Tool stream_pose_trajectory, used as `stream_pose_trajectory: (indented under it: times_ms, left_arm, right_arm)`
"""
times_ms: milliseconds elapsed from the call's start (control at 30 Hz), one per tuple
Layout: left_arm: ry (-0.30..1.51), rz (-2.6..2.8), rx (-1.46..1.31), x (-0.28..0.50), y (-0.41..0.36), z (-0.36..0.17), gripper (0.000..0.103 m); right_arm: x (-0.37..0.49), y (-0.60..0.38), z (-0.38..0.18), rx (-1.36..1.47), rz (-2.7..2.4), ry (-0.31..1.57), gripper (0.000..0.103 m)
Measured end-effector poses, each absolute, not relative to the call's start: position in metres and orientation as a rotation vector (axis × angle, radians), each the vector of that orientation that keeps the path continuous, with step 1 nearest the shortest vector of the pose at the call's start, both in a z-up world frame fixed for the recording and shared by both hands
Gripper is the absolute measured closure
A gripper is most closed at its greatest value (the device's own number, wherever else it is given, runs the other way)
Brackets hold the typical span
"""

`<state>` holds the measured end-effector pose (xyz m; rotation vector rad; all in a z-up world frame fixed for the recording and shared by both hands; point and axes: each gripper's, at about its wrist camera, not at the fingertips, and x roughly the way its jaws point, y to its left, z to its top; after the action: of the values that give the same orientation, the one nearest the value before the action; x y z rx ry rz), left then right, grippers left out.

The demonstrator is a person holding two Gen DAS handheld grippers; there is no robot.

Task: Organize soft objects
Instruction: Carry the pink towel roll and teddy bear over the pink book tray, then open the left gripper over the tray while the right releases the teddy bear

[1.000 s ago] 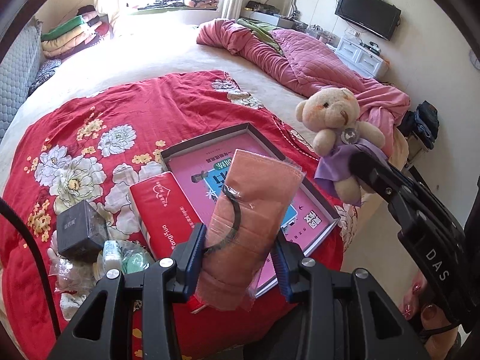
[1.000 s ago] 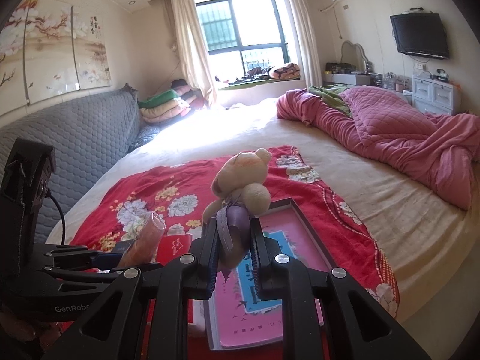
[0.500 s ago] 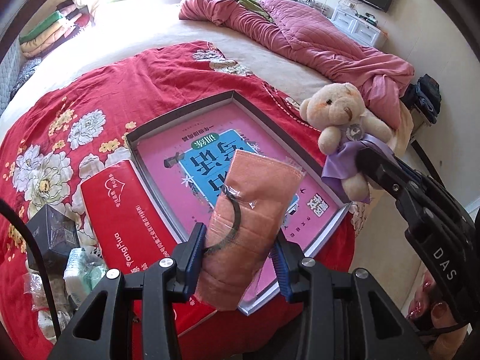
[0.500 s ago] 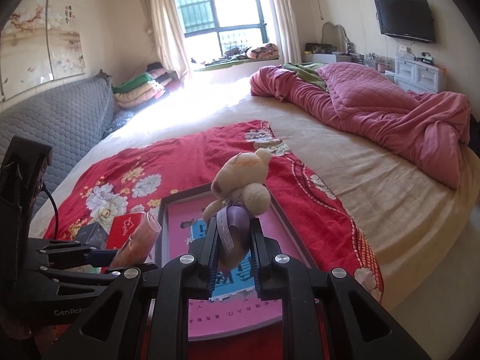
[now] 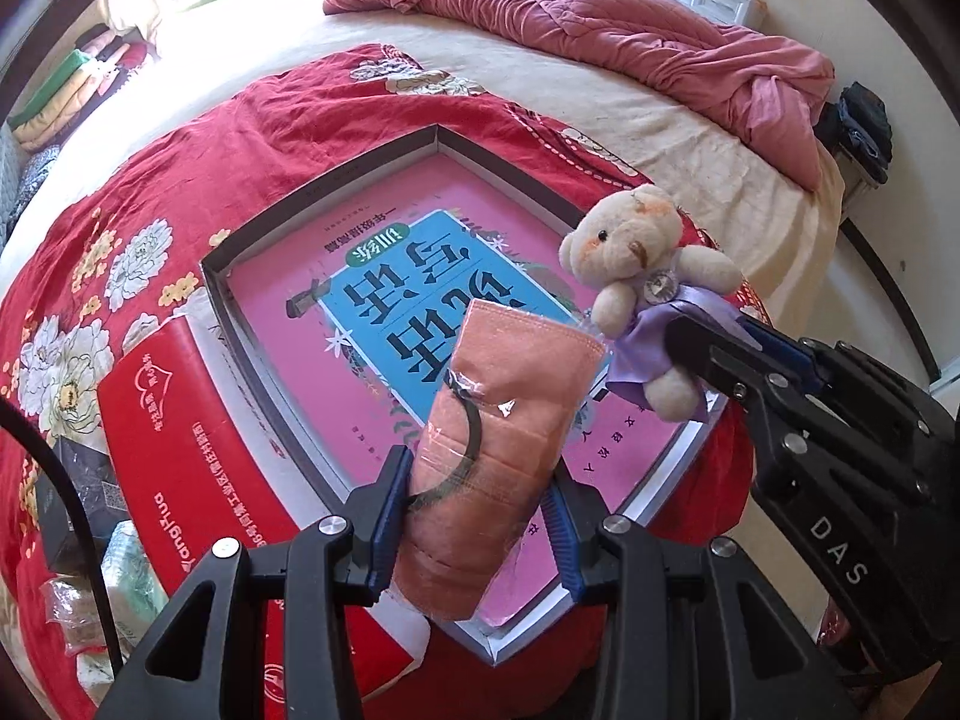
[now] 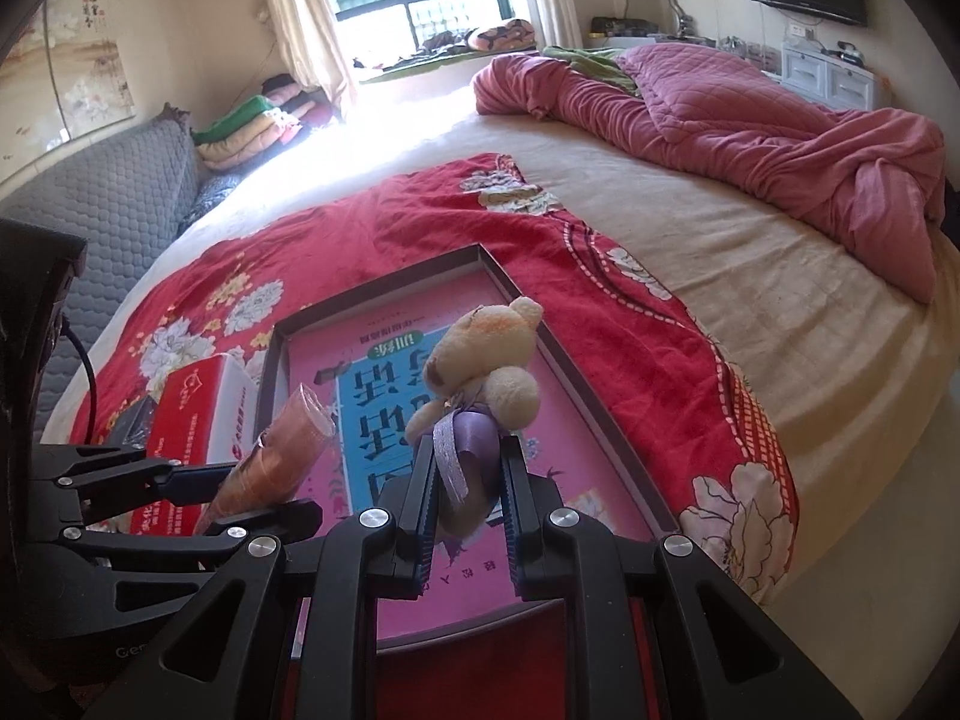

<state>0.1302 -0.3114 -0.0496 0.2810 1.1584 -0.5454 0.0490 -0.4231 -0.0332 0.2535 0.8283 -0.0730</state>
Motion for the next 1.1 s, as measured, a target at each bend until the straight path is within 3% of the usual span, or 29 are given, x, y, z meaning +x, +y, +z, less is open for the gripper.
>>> stream_pose_trajectory:
  times_ms: [967,1100]
  left_arm:
    - [1.217,-0.557,0.412,0.123,-0.334,-0.086,0.060]
    - [1.210,-0.529,0.472,0.120,-0.339,-0.090,0.060]
  right_arm:
    - [0.061,-0.435,-0.079,0.293,-0.097,0.957,0.081]
    - [0.058,-0.442,-0.073,0.328,-0.121,0.927,0.068]
